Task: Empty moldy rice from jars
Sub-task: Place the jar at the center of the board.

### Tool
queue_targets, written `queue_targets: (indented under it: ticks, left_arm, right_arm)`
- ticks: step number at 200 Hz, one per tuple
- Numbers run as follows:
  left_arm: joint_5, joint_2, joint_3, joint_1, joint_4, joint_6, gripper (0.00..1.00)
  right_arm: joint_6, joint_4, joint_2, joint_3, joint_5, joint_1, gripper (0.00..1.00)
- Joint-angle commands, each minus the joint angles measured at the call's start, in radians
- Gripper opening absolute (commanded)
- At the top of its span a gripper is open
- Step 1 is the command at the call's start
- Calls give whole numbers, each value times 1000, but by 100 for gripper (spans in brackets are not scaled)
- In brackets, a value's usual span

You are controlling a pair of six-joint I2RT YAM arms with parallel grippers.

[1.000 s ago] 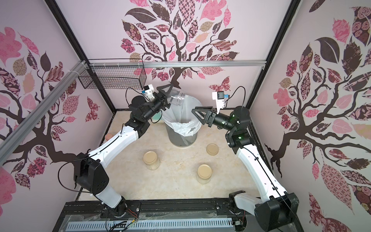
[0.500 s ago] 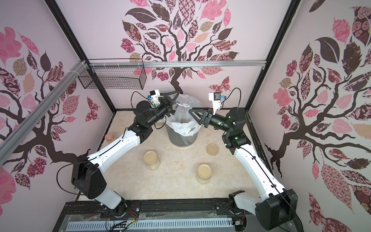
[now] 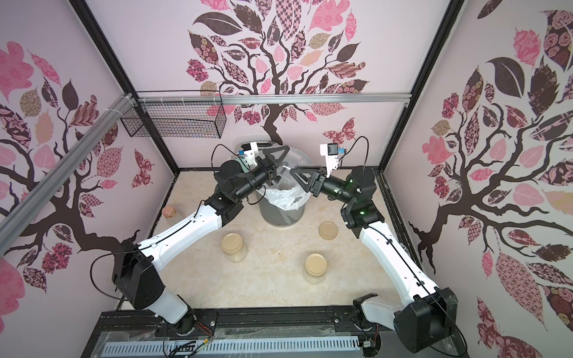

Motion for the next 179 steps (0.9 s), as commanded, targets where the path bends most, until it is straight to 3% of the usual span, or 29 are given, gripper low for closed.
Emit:
queue_targets:
  ticks: [1,179]
  left_arm:
    - [-40,-46,-5,-14,94,3,60]
    - [-94,-17,-79,-83,211,-55,64]
  right_arm:
    - [8,44,-11,1,10,8,41]
    - [52,117,-73,-86,38,8,0]
